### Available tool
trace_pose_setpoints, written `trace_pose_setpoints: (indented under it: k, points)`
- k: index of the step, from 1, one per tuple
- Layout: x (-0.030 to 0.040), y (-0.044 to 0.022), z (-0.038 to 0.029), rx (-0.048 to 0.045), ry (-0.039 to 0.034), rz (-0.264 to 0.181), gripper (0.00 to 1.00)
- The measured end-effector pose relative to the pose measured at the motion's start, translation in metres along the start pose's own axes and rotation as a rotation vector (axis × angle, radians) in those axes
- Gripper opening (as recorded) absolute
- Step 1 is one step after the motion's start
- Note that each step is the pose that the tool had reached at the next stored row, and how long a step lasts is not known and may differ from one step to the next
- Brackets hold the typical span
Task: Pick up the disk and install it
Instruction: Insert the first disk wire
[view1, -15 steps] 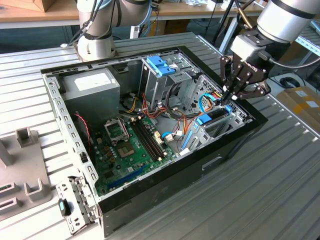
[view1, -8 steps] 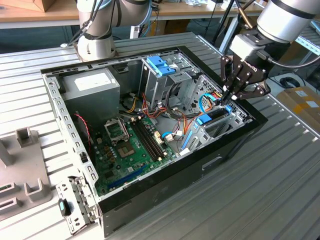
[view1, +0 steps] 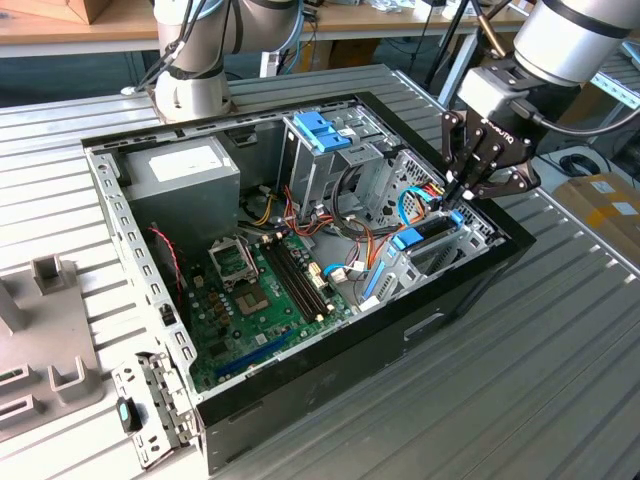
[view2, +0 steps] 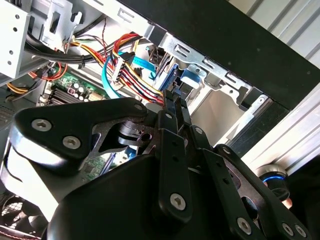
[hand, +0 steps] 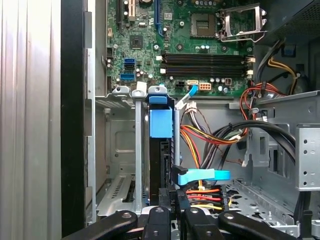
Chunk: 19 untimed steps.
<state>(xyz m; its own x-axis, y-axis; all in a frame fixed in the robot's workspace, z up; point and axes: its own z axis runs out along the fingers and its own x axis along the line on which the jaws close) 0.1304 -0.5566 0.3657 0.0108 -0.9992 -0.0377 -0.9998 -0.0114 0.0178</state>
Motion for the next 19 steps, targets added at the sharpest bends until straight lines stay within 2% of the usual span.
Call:
trace_pose_setpoints:
  k: [19]
  points:
    - [0.0,0.0,0.0001,0.0019,-0.0009,0.052,0.17]
